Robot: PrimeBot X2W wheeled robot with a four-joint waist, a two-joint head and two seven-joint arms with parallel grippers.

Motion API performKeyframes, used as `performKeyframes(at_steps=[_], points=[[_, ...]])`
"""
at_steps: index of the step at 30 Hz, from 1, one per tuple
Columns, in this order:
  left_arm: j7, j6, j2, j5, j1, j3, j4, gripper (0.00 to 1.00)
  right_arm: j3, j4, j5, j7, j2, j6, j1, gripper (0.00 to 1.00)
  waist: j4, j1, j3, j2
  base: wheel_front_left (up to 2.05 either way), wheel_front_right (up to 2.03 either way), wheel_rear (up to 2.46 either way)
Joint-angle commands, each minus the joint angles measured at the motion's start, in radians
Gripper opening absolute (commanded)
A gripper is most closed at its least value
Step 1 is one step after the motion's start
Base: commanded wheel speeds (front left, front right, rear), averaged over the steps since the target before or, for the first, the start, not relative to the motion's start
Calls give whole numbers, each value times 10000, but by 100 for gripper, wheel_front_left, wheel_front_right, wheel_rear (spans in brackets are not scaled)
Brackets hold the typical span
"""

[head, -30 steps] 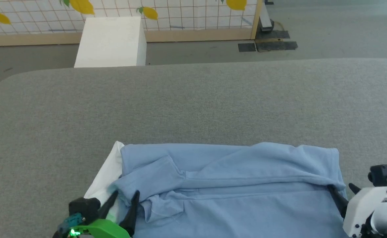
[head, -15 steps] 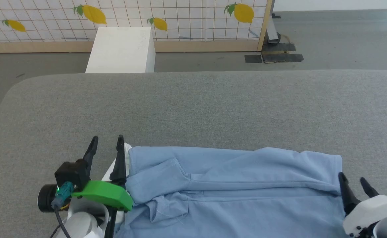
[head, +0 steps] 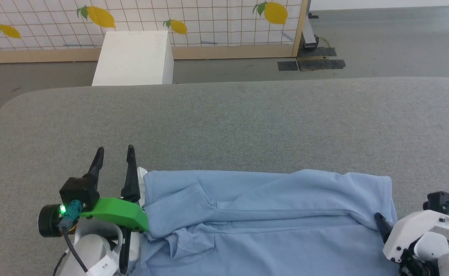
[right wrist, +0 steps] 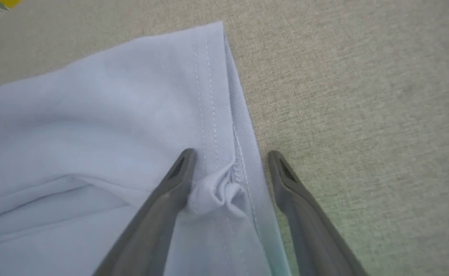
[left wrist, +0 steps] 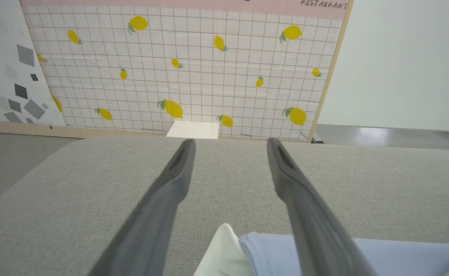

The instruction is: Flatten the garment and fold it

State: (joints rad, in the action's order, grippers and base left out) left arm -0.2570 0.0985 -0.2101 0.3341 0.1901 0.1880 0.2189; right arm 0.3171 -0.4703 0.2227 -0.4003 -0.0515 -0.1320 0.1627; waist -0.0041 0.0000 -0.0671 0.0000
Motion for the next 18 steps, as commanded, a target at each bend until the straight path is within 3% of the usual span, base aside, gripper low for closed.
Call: performKeyframes(at_steps=[1,4,5,6,7,8,9,13,18], points=[[-46,-111,109,-144,104,-88,48,100,-23,-252,-198,-327,11,13,163,100,25,0,-10,0,0,0,0],[-46,-236,269,-300,74,-209,133,100,-126,-561,-319,-1026,11,13,226,100,75,0,-24,0,0,0,0],[-46,-285,326,-349,59,-246,171,100,-172,-648,-278,-1332,11,13,200,89,89,0,-22,0,0,0,0],[-46,-325,370,-385,49,-277,193,100,-229,-670,-265,-1551,11,13,163,48,100,0,-19,0,0,0,0],[-46,-376,422,-421,31,-315,228,100,-321,-643,-244,-1785,11,13,104,36,111,0,-13,0,0,0,0],[-46,-413,457,-450,20,-347,253,100,-391,-588,-197,-1937,11,13,47,15,117,0,-6,0,0,0,0],[-47,-451,499,-486,8,-394,276,100,-485,-495,-138,-2117,11,13,-39,0,124,0,5,0,0,0,0],[-47,-558,628,-592,-47,-568,368,100,-756,85,31,-2616,12,13,-425,0,121,0,31,0,0,0,0],[-47,-688,741,-699,-70,-755,412,100,-637,1153,-178,-2483,12,13,-695,0,96,0,23,0,0,0,0]])
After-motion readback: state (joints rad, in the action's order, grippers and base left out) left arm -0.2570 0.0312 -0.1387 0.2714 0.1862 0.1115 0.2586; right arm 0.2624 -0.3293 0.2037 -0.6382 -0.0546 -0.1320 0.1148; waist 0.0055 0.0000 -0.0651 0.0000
